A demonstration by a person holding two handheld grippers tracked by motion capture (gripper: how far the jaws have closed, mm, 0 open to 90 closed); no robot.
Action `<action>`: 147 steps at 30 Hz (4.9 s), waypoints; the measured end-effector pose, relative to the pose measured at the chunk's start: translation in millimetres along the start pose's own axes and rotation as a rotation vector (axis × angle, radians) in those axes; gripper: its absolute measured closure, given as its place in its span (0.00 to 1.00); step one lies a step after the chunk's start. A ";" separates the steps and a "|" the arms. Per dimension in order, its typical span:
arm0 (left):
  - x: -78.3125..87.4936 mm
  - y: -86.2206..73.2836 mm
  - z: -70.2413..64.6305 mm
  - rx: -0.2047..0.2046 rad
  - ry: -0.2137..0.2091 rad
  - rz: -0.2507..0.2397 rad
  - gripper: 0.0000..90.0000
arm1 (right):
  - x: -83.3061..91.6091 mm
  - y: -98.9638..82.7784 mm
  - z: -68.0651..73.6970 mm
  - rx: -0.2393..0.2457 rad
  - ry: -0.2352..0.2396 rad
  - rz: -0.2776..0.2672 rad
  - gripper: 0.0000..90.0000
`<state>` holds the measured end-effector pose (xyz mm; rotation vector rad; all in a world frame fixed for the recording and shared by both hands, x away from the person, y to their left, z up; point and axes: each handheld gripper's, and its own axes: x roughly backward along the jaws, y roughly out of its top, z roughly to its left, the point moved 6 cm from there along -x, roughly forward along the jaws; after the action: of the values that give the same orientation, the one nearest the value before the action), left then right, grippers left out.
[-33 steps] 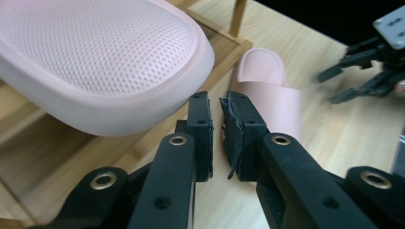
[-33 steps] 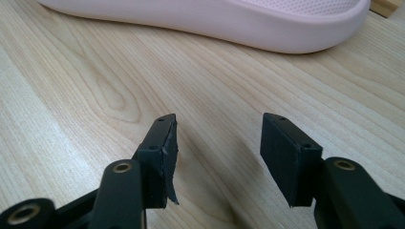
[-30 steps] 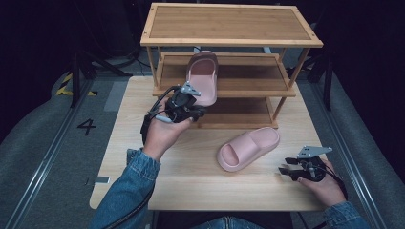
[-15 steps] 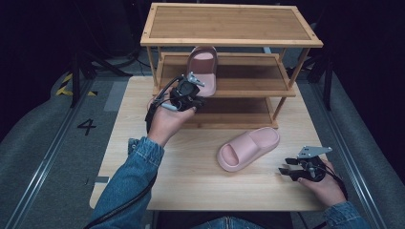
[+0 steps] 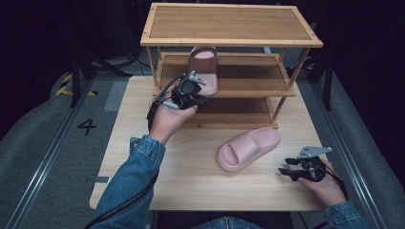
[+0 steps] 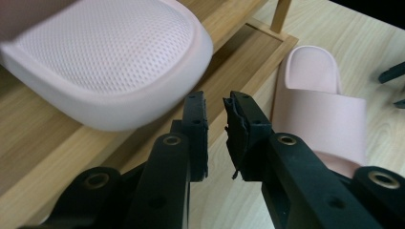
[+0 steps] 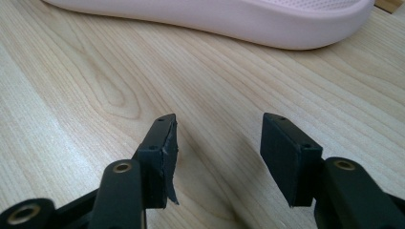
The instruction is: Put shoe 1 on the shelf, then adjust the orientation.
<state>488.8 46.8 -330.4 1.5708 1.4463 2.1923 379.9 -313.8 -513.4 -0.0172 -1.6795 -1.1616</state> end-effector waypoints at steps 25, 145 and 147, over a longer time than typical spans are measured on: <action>34.5 -91.5 -7.4 0.007 -0.120 0.024 0.61 | 10.2 24.6 -11.0 0.000 -0.023 -0.021 0.53; -13.8 -194.0 40.6 0.119 -0.053 0.091 0.49 | -10.5 37.8 29.7 0.011 0.179 0.220 1.00; -13.6 -194.1 40.6 0.121 -0.051 0.090 0.49 | -8.2 42.5 25.9 0.014 0.158 0.186 1.00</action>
<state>443.9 172.1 -478.0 1.7500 1.5492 2.1309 386.7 -269.4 -490.4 -0.0702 -1.5128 -0.9856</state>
